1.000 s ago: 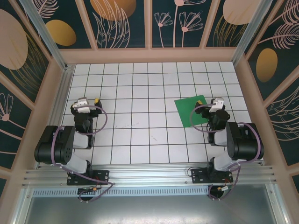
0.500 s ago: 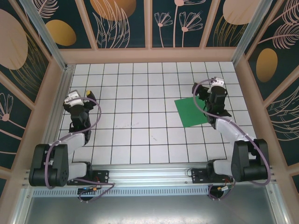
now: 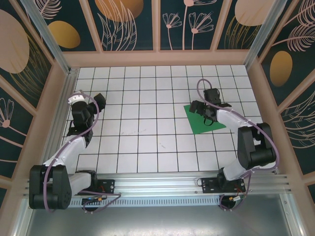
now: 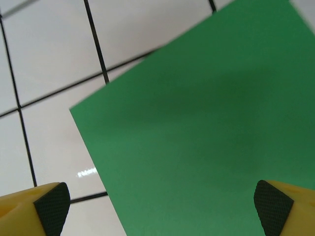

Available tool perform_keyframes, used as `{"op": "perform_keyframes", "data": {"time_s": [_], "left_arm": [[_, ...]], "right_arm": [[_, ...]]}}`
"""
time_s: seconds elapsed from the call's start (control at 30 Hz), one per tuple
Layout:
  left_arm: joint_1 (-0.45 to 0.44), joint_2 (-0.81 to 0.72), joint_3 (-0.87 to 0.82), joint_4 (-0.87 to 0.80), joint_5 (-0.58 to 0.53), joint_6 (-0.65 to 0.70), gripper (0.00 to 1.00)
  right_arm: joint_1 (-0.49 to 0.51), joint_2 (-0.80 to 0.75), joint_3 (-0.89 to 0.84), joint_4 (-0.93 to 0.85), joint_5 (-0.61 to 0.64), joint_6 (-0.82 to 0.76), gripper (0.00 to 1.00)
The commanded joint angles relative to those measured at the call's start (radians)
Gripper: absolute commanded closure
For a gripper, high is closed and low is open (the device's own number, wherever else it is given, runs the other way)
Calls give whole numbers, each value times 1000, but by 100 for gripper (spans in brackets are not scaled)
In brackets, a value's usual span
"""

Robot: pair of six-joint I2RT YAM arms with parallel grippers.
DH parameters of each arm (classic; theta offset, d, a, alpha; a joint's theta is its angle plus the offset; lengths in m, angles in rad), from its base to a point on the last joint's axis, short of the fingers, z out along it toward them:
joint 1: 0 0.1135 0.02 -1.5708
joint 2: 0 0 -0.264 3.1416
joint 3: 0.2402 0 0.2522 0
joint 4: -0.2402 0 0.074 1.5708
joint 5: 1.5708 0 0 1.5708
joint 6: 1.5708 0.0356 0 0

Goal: Fold a paper plane with a square sheet of paper (pick it up from the middle)
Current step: Move the square sheet of paper to the center of the table, then fold the square sheet of paper in half at the center of the table.

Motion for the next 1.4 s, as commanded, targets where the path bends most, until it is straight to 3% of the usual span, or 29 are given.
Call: {"op": "perform_keyframes", "data": {"time_s": [0.0, 0.33, 0.63, 0.73, 0.87, 1.03, 1.2, 1.37], "left_arm": [[6, -14, 20, -39, 79, -26, 1], [6, -11, 17, -26, 138, -23, 1], [6, -5, 18, -33, 201, -56, 1], [6, 0, 21, -33, 229, -76, 1], [5, 1, 43, -83, 280, -130, 1], [2, 10, 53, -163, 354, -215, 1], [-9, 30, 56, -212, 374, -236, 2], [-17, 61, 60, -210, 376, -252, 1]], "right_arm": [[37, 49, 37, -70, -43, 74, 3], [169, 173, 68, -52, -66, 178, 9], [476, 265, 104, 7, -90, 382, 10], [534, 275, 156, 20, -115, 431, 10], [534, 214, 202, 8, -102, 427, 9], [471, 124, 245, -146, -14, 263, 5], [439, 160, 281, -289, 138, 168, 1], [442, 248, 347, -307, 187, 133, 1]]}}
